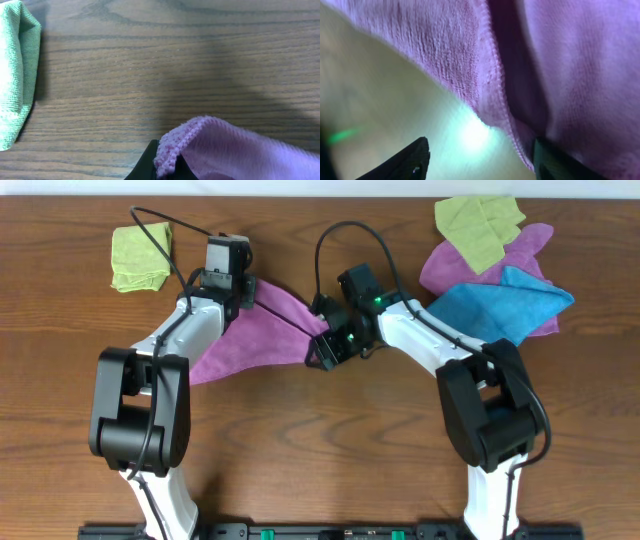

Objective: Fold the cloth
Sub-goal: 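Move the right gripper to the purple cloth's top-right corner and grasp, then lift both top corners and pull the cloth apart to stretch it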

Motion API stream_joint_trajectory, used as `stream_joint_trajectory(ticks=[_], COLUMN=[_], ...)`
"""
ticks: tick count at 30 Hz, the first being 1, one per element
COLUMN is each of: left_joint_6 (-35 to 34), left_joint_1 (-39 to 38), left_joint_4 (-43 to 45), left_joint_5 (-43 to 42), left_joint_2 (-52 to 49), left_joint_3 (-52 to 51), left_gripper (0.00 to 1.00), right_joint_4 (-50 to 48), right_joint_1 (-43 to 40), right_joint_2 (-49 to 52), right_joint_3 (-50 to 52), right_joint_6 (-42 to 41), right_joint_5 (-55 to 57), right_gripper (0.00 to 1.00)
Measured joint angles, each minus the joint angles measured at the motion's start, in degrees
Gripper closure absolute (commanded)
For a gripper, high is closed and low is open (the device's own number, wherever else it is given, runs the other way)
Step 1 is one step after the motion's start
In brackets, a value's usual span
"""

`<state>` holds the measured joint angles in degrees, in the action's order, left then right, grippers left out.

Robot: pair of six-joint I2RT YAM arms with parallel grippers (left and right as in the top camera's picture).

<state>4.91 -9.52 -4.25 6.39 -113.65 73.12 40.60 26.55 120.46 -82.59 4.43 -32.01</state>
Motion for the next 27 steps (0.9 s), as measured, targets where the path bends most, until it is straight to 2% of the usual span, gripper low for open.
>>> stream_joint_trajectory(ticks=[2,6,11,17,21,27], left_joint_6=[0.0,0.0,0.0,-1.3,-1.9,-3.9], left_joint_1=[0.3,1.3,1.7,1.8,1.8,3.3], left_joint_4=[0.0,0.0,0.0,0.2,0.3,0.2], left_joint_5=[0.0,0.0,0.0,0.0,0.0,-0.6], left_joint_2=[0.0,0.0,0.0,0.0,0.0,0.0], left_joint_3=[0.0,0.0,0.0,0.0,0.0,0.0], left_gripper=[0.95,0.94,0.94,0.94,0.94,0.94], right_joint_4=[5.1,12.8,15.9,3.0,-7.2,-13.7], right_joint_1=[-0.1,-0.2,-0.2,-0.2,-0.1,0.0], right_joint_2=[-0.5,-4.5,-11.7,-11.5,-6.7,-0.8], right_joint_3=[-1.2,-3.6,-4.8,-5.2,-5.3,-5.3], right_joint_6=[1.6,3.7,4.5,6.4,8.6,8.3], right_joint_5=[-0.2,3.0,10.7,11.0,7.8,3.1], right_gripper=[0.39,0.27,0.2,0.14,0.16,0.16])
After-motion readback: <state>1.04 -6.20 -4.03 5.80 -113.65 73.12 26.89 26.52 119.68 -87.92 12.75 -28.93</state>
